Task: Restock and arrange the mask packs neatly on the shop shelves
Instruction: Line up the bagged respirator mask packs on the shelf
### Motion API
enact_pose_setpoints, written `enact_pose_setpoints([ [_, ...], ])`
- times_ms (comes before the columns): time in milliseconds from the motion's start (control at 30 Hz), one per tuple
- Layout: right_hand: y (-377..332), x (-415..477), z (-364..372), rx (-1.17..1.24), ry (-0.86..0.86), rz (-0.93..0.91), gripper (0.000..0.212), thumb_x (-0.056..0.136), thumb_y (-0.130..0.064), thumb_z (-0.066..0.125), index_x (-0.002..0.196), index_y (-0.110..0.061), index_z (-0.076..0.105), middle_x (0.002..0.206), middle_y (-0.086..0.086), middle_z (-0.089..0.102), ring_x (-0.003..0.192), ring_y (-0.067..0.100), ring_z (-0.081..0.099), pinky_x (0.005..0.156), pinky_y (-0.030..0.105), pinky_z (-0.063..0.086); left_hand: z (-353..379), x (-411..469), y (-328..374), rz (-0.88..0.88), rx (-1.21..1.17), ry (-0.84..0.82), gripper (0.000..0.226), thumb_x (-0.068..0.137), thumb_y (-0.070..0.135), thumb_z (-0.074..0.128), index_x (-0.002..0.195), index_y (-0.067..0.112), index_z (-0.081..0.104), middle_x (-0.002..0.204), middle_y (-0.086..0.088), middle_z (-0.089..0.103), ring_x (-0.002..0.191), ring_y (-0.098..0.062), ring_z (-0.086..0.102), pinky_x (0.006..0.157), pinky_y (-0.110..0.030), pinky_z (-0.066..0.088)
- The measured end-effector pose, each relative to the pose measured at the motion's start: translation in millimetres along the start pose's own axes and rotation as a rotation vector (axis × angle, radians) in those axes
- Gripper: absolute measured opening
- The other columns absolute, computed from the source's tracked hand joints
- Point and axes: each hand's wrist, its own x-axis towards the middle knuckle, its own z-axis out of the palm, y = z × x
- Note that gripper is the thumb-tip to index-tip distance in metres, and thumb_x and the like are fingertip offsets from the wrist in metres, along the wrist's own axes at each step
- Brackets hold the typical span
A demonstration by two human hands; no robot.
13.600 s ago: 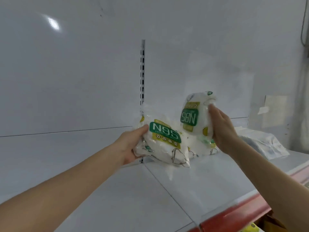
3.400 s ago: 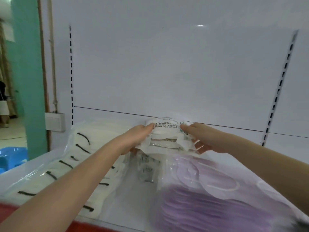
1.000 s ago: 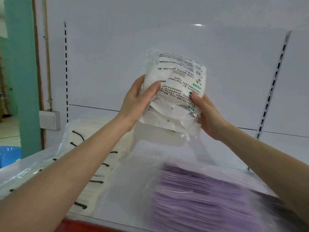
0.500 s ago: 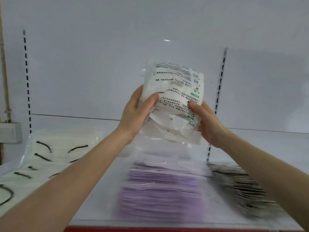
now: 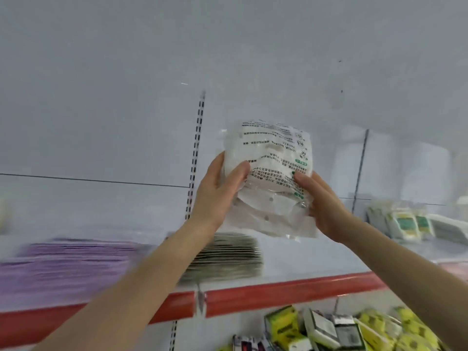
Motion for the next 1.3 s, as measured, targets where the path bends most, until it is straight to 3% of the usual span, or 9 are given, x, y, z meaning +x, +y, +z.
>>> enact_pose_setpoints([
  [133,-8.4,-43.8,-81.7,-0.074,0.094,0.027,0.034,0.074,-0.035,0.053,0.104,-0.021,0.053,0.076,-0.011,0.072,0.067,0.003,0.068,0.052,0.016,0.05,87.6,-13.0,-15.8,-0.03,-0.064,-0.062,0.028,0.089,0.035,0.056,0.116,0.033,0.054,0.095,0.014,0.064,0.066,0.01,0.059,0.054,-0.006,0.043],
  [233,-16.4,-70.8,-138.2,-0.11,0.169,0.055,0.038,0.073,-0.036,0.054,0.107,-0.019,0.052,0.079,-0.008,0.073,0.069,0.006,0.069,0.055,0.017,0.052,148.6,-16.1,-27.0,-0.06,-0.085,-0.115,0.024,0.088,0.037,0.056,0.112,0.037,0.054,0.098,0.017,0.065,0.079,0.005,0.062,0.062,-0.013,0.046],
  [400,-14.0,-107.9,-223.1,-0.11,0.325,0.083,0.033,0.074,-0.032,0.068,0.1,-0.019,0.054,0.077,-0.003,0.073,0.067,0.012,0.069,0.054,0.021,0.053,237.2,-20.0,-50.2,-0.084,-0.086,-0.262,0.016,0.088,0.039,0.055,0.102,0.046,0.051,0.094,0.026,0.062,0.076,0.016,0.059,0.064,-0.006,0.047],
  [567,4.4,-121.1,-293.3,-0.081,0.433,0.086,0.031,0.073,-0.031,0.057,0.101,-0.019,0.054,0.075,-0.005,0.073,0.064,0.01,0.069,0.05,0.019,0.052,308.6,-2.2,-84.3,-0.096,-0.068,-0.389,0.023,0.088,0.042,0.054,0.111,0.042,0.051,0.102,0.024,0.061,0.089,0.009,0.059,0.077,-0.015,0.047],
  [733,28.5,-95.1,-361.7,-0.064,0.499,0.063,0.047,0.071,-0.033,0.059,0.113,-0.013,0.051,0.084,0.001,0.072,0.07,0.014,0.07,0.053,0.023,0.054,368.7,42.5,-125.9,-0.079,-0.011,-0.455,0.036,0.088,0.047,0.052,0.123,0.035,0.05,0.11,0.018,0.061,0.099,0.0,0.059,0.082,-0.021,0.049],
  [967,64.3,-24.5,-438.4,-0.029,0.484,0.081,0.069,0.069,-0.037,0.065,0.129,-0.011,0.043,0.1,0.009,0.068,0.076,0.02,0.07,0.06,0.029,0.057,419.5,107.5,-172.8,-0.095,0.035,-0.424,0.03,0.09,0.045,0.048,0.118,0.034,0.05,0.102,0.023,0.058,0.09,0.009,0.055,0.065,-0.006,0.044],
  [1300,134.6,53.0,-500.6,0.005,0.342,0.143,0.072,0.063,-0.045,0.069,0.125,-0.015,0.048,0.105,0.008,0.069,0.082,0.019,0.07,0.062,0.029,0.056,448.1,147.6,-239.0,-0.241,0.152,-0.226,0.026,0.09,0.049,0.048,0.113,0.036,0.049,0.099,0.022,0.059,0.088,0.009,0.054,0.066,-0.012,0.041],
])
